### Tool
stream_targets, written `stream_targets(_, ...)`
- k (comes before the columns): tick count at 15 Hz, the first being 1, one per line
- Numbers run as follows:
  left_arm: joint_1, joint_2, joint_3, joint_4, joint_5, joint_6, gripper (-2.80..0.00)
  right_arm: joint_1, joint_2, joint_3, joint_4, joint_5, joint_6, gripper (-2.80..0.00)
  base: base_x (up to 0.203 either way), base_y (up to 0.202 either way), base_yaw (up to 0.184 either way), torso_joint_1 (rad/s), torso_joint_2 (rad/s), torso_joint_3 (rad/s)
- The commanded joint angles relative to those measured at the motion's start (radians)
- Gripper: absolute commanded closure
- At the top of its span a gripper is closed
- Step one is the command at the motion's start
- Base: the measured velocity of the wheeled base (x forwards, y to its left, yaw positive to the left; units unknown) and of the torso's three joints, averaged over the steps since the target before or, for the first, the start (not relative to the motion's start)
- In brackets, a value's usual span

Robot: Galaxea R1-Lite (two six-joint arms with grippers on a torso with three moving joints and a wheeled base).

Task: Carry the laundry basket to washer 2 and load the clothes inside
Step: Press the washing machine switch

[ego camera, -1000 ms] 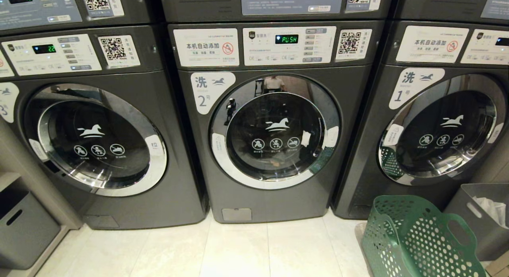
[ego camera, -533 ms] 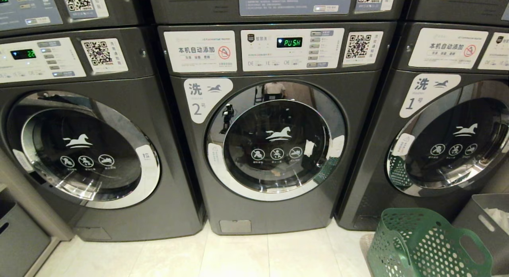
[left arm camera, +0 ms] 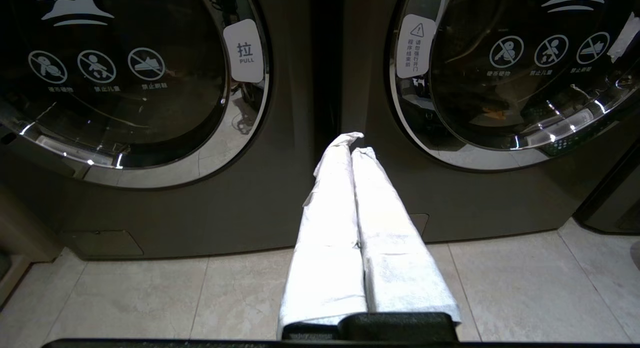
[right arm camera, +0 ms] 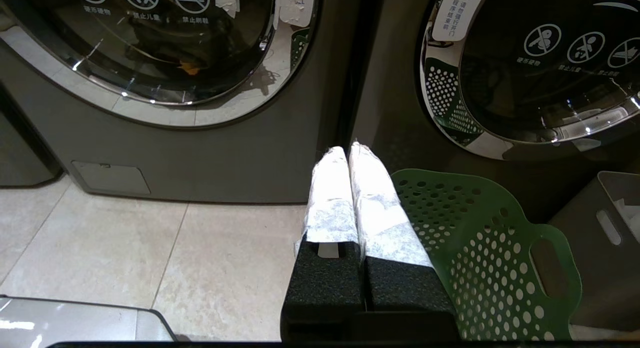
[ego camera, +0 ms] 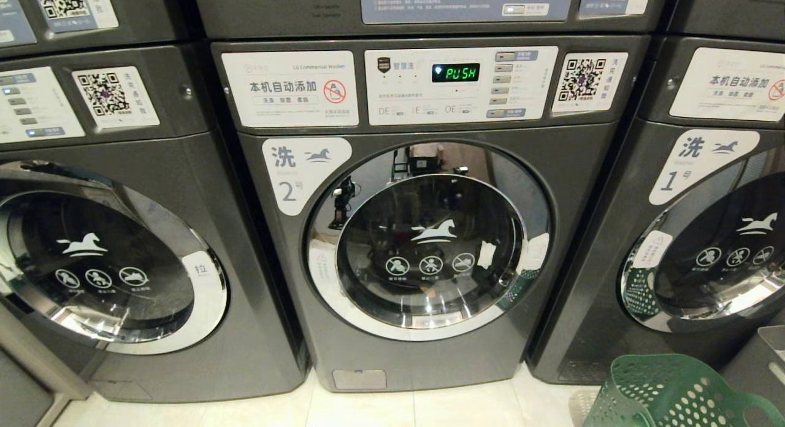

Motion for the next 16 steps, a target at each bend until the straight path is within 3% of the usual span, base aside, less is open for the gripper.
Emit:
stream_targets(1,0.0,0.001,0.006,-0.001,0.001,0.0,0.0,0.0,0.001,0.0,0.001,0.001,0.001,0.0,0.099,0.0,0.0,0.012,0.01,0.002)
stream_targets(9,0.0,0.001,0.006,-0.001,0.001,0.0,0.0,0.0,0.001,0.015,-0.04,-0.001,-0.004,0.0,0.0,0.0,0.0,0.004,-0.02,-0.017)
stream_targets(16,0.0,0.001,0.006,-0.001,0.001,0.0,0.0,0.0,0.001,0.015,-0.04,-0.001,-0.004,0.0,0.0,0.0,0.0,0.114,-0.41,-0.297)
